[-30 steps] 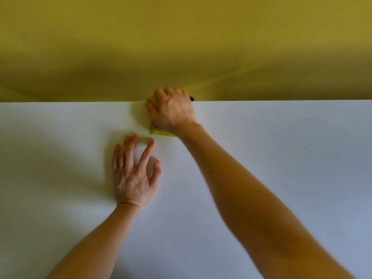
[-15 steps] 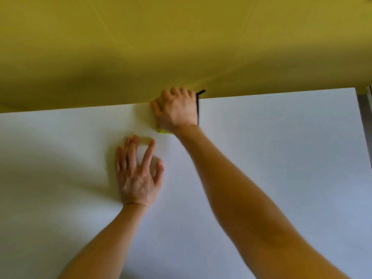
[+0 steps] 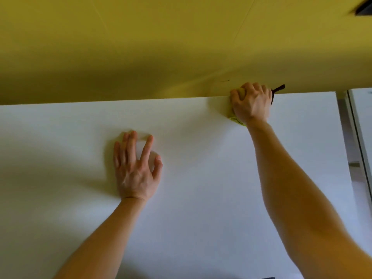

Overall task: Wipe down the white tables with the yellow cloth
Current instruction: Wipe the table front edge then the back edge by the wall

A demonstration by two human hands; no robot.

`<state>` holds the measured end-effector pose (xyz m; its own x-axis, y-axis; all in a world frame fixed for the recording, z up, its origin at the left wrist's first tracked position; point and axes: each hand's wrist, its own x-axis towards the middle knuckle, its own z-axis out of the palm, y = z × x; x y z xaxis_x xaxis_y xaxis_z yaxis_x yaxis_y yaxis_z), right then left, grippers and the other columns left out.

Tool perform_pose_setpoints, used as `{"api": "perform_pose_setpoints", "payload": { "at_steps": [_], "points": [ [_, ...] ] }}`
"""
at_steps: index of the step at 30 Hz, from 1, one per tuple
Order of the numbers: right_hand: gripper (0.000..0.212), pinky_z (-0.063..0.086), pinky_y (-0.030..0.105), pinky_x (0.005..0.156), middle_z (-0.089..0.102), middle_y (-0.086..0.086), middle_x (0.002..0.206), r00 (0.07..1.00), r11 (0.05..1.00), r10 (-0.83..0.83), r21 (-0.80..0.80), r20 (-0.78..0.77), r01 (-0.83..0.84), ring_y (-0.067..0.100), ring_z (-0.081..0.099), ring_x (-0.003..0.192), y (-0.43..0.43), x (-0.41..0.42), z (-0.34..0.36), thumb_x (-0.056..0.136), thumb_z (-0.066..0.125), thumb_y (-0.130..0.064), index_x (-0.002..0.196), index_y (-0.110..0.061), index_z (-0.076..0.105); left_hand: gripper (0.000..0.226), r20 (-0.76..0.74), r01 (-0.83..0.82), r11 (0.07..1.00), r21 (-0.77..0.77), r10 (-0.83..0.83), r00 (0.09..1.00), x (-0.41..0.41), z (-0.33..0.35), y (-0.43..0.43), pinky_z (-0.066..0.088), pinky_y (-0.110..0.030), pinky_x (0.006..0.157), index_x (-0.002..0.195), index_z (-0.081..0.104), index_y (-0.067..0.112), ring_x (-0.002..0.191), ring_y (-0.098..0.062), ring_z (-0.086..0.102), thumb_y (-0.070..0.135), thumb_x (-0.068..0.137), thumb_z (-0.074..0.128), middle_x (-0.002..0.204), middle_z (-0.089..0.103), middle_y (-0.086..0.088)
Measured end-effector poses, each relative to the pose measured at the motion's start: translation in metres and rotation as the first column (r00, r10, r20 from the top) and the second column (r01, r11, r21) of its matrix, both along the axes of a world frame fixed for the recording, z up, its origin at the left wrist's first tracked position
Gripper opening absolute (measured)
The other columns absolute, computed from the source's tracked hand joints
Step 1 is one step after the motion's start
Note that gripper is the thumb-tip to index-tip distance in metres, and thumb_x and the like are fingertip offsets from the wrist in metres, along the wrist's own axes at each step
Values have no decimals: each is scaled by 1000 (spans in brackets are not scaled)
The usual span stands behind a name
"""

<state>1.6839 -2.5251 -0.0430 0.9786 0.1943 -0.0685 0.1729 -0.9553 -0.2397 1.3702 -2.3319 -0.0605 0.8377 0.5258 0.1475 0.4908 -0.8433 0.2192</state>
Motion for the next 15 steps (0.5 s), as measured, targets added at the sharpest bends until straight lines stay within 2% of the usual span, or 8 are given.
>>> {"api": "perform_pose_setpoints", "payload": {
  "at_steps": [1, 4, 6, 8, 11, 13, 15],
  "points": [
    [49, 39, 47, 105, 70, 14, 114, 1000, 999, 30, -27, -2, -31, 38, 58, 114, 21, -12, 1, 98, 44, -57, 107, -17, 72, 54, -1, -1, 1000, 1, 1, 1000, -1, 0, 0, 23, -63, 130, 157, 57, 24, 163, -41, 27, 44, 108, 51, 174, 33, -18],
    [46, 39, 46, 97, 70, 12, 110, 960, 960, 277, -18, -34, -278, 37, 61, 109, 109, -66, 1, 101, 45, -58, 104, -20, 71, 53, -7, 0, 1000, 19, 0, 1000, -1, 1, 0, 23, -63, 130, 157, 57, 24, 163, -41, 28, 43, 108, 51, 173, 35, -19],
    [42, 36, 46, 95, 69, 9, 108, 933, 933, 358, 46, -23, -357, 37, 60, 107, 161, -102, 4, 103, 48, -55, 103, -20, 70, 53, -18, -9, 999, 31, 9, 1000, -1, 2, 0, 23, -63, 130, 157, 56, 24, 163, -40, 29, 43, 108, 50, 173, 35, -18],
    [40, 35, 45, 95, 69, 8, 107, 915, 908, 403, 139, -24, -396, 35, 60, 108, 177, -111, 4, 104, 51, -55, 105, -20, 70, 54, -17, -15, 999, 41, 16, 1000, 0, 3, 0, 23, -62, 131, 158, 56, 25, 163, -39, 28, 43, 108, 50, 173, 35, -17],
    [47, 40, 44, 94, 71, 9, 111, 862, 853, 506, 162, -27, -496, 36, 61, 111, 131, -76, -6, 101, 50, -62, 111, -21, 71, 53, -14, -11, 999, 51, 11, 1000, 0, 2, 0, 24, -62, 130, 157, 57, 25, 163, -39, 28, 42, 107, 54, 173, 34, -18],
    [54, 45, 46, 91, 72, 12, 110, 900, 895, 435, 118, -22, -429, 39, 62, 110, 75, -39, -10, 98, 46, -66, 110, -20, 72, 53, -13, -3, 999, 53, 4, 1000, 1, 2, -2, 23, -62, 130, 156, 58, 24, 163, -39, 28, 41, 106, 55, 174, 32, -18],
    [59, 46, 48, 96, 72, 14, 114, 949, 947, 315, 74, -19, -313, 40, 61, 113, 10, -1, -8, 97, 42, -67, 112, -20, 72, 52, 3, 3, 999, 53, -4, 1000, 1, 3, -3, 24, -62, 130, 155, 59, 23, 163, -41, 29, 40, 107, 55, 174, 32, -18]
  ]
}}
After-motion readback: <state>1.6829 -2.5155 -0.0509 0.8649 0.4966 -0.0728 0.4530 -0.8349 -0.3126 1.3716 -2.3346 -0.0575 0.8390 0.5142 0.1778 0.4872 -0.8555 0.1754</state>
